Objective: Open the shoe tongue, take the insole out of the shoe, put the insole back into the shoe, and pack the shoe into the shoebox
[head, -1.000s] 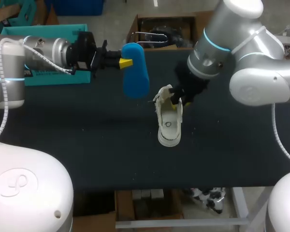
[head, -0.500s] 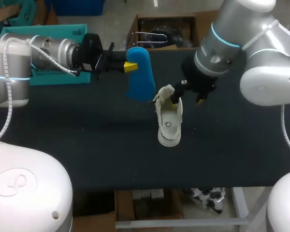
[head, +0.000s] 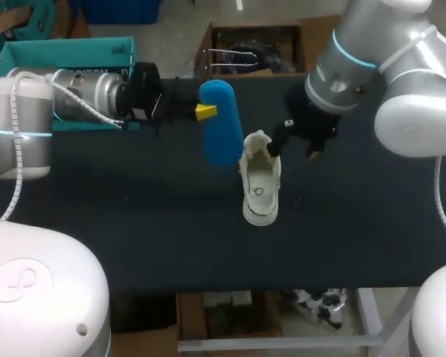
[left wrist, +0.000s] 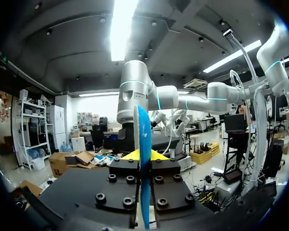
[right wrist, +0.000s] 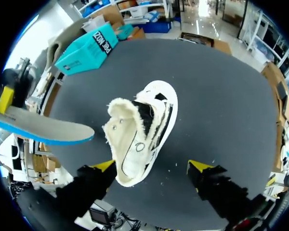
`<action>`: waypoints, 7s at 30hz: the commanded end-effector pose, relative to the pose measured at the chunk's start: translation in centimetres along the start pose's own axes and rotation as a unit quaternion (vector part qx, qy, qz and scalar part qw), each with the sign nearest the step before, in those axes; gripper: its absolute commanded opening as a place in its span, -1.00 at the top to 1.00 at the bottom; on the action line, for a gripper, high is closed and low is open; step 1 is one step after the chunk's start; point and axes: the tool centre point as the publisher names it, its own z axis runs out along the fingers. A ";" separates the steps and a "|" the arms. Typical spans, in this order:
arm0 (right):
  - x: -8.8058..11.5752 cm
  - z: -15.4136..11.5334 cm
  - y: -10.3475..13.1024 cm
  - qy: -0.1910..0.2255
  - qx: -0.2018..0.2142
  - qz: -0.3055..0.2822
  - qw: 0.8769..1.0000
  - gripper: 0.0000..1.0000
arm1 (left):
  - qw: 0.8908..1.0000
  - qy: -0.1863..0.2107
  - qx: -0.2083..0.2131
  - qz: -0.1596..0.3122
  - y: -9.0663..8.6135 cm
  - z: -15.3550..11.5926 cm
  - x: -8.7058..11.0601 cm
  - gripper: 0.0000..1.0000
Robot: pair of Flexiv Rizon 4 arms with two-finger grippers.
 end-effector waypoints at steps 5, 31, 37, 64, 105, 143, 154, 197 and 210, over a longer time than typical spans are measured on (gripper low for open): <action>-1.9 -1.7 -3.6 0.013 -0.007 0.011 1.000 -1.00 | 0.995 -0.081 0.017 -0.050 0.1 2.1 4.3 1.00; -2.7 -3.3 -6.4 0.061 0.035 0.165 0.984 -1.00 | 0.978 -0.119 0.010 -0.171 -0.3 3.2 7.0 1.00; -2.1 -3.2 -5.0 0.108 0.099 0.219 0.965 -1.00 | 0.978 -0.119 0.010 -0.171 -0.3 3.2 7.0 1.00; 1.4 -5.0 -5.8 0.254 0.172 0.494 0.814 -1.00 | 0.978 -0.119 0.010 -0.171 -0.3 3.2 7.0 1.00; 5.3 -1.2 -4.5 0.221 0.273 0.690 0.632 -1.00 | 0.978 -0.119 0.010 -0.171 -0.3 3.2 7.0 1.00; 7.3 0.2 -4.4 0.339 0.390 0.644 0.564 0.02 | 0.992 -0.110 0.064 0.000 4.9 6.4 4.6 1.00; 7.4 0.3 -4.1 0.343 0.400 0.638 0.561 0.06 | 0.991 -0.101 0.084 0.021 5.9 7.9 4.0 1.00; 8.3 -1.7 -6.5 0.352 0.417 0.599 0.585 1.00 | 0.965 0.126 -0.203 -0.105 4.8 1.9 2.4 -1.00; 9.2 -2.6 -8.0 0.364 0.439 0.561 0.600 1.00 | 0.952 0.250 -0.178 0.007 6.4 0.2 -0.7 -1.00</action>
